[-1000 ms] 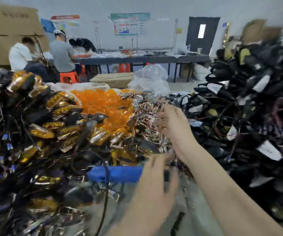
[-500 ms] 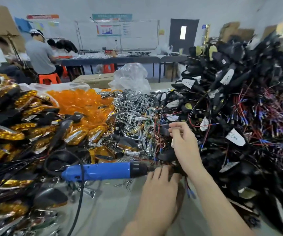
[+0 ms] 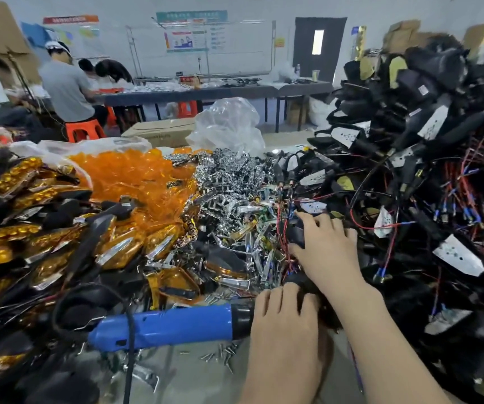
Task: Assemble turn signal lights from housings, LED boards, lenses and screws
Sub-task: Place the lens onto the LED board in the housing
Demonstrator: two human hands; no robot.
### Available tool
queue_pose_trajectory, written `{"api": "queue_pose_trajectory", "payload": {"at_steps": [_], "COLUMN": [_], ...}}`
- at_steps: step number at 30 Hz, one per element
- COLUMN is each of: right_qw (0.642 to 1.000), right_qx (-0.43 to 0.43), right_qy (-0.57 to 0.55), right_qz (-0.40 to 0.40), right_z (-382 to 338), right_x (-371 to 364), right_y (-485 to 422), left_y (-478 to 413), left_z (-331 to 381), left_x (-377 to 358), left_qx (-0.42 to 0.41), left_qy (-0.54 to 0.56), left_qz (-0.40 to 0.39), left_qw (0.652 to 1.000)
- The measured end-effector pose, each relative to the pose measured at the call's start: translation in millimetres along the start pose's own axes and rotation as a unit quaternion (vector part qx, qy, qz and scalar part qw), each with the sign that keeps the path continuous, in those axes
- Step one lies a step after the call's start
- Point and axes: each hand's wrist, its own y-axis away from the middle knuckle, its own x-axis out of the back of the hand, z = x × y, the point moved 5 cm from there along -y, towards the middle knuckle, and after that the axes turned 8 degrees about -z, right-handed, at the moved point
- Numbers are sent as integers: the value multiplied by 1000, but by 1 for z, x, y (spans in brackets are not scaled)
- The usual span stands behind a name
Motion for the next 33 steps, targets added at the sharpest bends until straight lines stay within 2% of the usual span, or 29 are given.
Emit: {"api": "queue_pose_trajectory", "payload": {"at_steps": [5, 9, 11, 15, 16, 18, 20, 23, 24, 25, 27, 29, 31, 33], "right_qw": [998, 979, 960, 915, 895, 834, 749, 595, 562, 547, 549, 582, 656, 743], "right_qx": [-18, 10, 49, 193, 215, 231, 236, 221, 231, 248, 293, 346, 385, 385], "right_qy": [-59, -162, -218, -315, -357, -484, -611, -770, -793, -798, -778, -725, -635, -543], "right_qz": [16, 121, 166, 164, 159, 127, 99, 55, 52, 59, 91, 125, 134, 69], "right_z": [-1, -6, -10, -34, -38, -45, -50, -51, -51, -49, -47, -49, -58, -71], "right_x": [15, 49, 64, 78, 80, 82, 92, 111, 120, 131, 154, 169, 167, 148], "right_y": [-1, 5, 9, 18, 21, 24, 29, 35, 39, 43, 53, 63, 71, 68], "left_y": [-1, -2, -1, 0, 1, 2, 2, 1, 2, 3, 6, 5, 5, 8], "left_z": [0, -1, -2, -4, -4, -4, -4, -4, -5, -5, -5, -5, -5, -9], "left_x": [-3, -3, -4, -1, 0, 3, 7, 11, 12, 14, 17, 22, 26, 30], "left_qx": [0, 7, 7, 2, 1, -1, -5, -9, -7, -2, 9, 17, 17, 27], "left_qy": [13, 7, 16, 60, 71, 85, 96, 111, 112, 112, 124, 142, 168, 204], "left_qz": [22, 32, 37, 59, 66, 72, 76, 73, 74, 74, 79, 95, 98, 108], "left_qw": [1000, 999, 999, 996, 995, 994, 993, 991, 991, 991, 989, 985, 981, 973]}}
